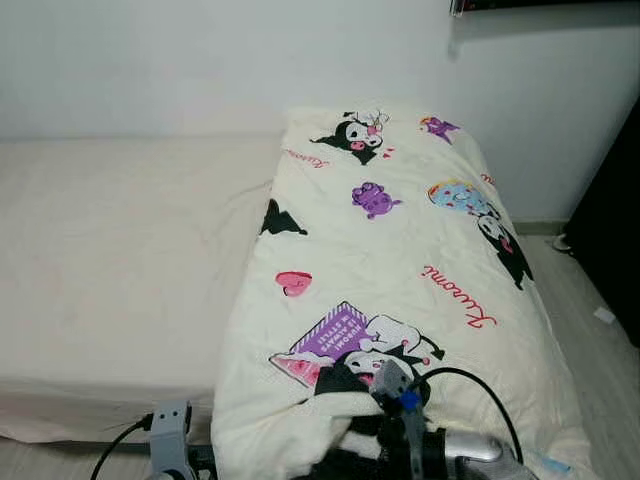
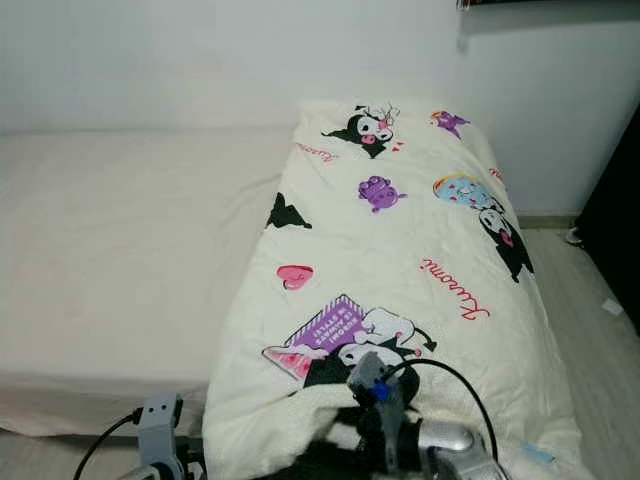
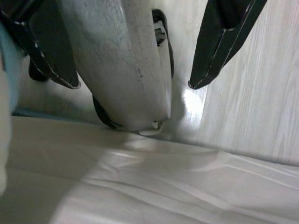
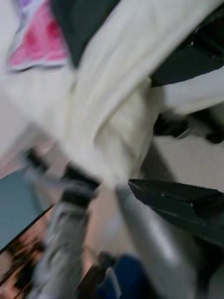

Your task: Clean up the room

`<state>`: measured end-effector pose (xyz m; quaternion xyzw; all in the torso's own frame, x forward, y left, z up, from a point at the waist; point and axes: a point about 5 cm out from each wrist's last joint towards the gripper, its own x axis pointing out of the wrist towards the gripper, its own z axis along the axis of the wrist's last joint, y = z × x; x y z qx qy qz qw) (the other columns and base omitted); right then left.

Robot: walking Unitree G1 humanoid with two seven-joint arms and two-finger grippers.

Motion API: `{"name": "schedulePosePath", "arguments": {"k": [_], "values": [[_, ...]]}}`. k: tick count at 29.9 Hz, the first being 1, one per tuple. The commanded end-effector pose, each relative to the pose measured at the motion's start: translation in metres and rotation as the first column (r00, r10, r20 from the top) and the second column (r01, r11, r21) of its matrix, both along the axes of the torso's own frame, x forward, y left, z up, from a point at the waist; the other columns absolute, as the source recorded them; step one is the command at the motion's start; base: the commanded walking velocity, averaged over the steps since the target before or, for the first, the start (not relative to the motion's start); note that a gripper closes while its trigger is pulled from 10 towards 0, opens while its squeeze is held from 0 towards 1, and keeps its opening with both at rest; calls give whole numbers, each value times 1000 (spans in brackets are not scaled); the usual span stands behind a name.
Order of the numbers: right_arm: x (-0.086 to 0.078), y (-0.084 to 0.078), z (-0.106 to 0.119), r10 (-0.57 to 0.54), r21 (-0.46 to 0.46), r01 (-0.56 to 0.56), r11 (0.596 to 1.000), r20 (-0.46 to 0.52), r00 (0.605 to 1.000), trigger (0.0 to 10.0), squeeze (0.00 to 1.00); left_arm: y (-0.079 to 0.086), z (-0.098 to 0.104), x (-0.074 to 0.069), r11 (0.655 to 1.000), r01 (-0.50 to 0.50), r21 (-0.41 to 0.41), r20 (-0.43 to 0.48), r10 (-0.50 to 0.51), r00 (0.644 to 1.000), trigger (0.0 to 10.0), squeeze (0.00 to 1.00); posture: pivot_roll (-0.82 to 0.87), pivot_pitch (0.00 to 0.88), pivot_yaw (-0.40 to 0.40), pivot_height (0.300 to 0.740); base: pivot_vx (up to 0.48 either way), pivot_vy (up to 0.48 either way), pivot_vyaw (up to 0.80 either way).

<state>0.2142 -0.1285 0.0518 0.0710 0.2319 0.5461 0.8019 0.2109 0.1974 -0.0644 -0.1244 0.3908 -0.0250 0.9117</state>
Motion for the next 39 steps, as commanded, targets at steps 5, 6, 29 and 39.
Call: {"name": "schedulePosePath", "arguments": {"k": [5,6,29,39], "values": [[-5,-7,18,-13,143,19,990,-45,999,10000,1000,6,-8,-14,999,4,32,-65,-2,998,10000,0,-18,95,68,576,0,0,0],[-9,-10,21,-6,166,15,986,-60,998,10000,1000,6,-9,-17,999,9,38,-78,-6,997,10000,0,-19,95,67,576,0,0,0],[27,-120,-32,-873,144,909,391,-255,416,10000,0,19,-18,-35,988,-14,151,-180,42,983,10000,0,-28,72,40,596,0,0,0],[27,-100,-39,-854,208,902,378,-298,426,10000,0,18,-17,-31,982,-9,187,-178,43,983,10000,0,-30,57,63,631,0,0,0]]}}
